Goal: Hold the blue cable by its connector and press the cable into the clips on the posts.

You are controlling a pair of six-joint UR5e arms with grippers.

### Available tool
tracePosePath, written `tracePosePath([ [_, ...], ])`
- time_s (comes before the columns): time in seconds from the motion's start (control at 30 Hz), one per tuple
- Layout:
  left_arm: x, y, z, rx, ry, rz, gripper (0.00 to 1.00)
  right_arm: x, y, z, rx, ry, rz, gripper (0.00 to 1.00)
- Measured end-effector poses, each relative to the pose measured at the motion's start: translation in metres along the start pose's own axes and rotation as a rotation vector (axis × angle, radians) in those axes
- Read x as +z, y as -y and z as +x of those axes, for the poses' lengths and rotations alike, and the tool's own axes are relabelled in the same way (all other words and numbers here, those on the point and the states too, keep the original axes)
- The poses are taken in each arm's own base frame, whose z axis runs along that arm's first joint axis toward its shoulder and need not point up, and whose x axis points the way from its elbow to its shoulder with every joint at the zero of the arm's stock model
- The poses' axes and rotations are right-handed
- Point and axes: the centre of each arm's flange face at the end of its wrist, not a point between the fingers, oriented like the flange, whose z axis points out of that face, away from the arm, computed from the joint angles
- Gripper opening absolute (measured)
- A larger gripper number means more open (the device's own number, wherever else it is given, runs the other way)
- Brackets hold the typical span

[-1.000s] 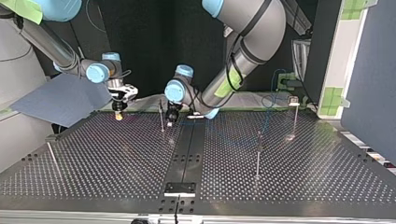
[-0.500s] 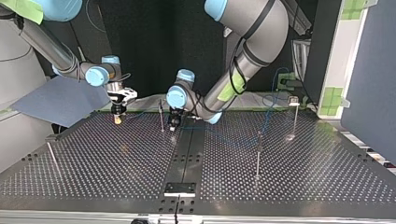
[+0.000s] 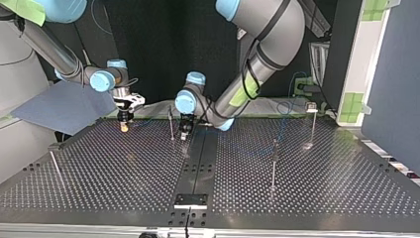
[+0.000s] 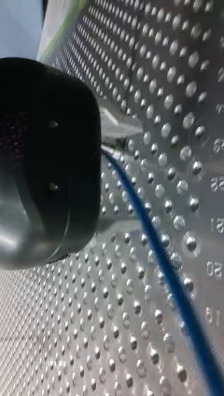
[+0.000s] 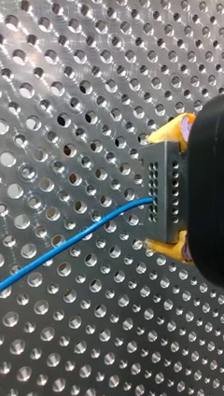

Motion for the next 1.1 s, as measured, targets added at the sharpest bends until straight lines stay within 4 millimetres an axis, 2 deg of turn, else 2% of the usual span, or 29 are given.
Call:
tracePosePath([
  [0.23, -0.011, -0.001, 0.006, 0.095, -0.065, -0.056, 1.00, 0.000, -0.001, 0.000, 0.006, -0.001, 0.001, 0.00],
  [0.47, -0.034, 0.012, 0.012, 0.168, -0.133, -0.043, 1.00, 0.000, -0.001, -0.001, 0.022, 0.002, 0.000, 0.00],
  [0.87, -0.080, 0.038, -0.014, 0.164, -0.105, 0.035, 1.00, -0.001, -0.001, -0.002, 0.035, 0.007, 0.000, 0.00],
  [1.1, -0.109, 0.058, 0.007, 0.141, -0.130, 0.062, 1.00, -0.001, 0.001, -0.003, 0.054, 0.012, 0.012, 0.00],
])
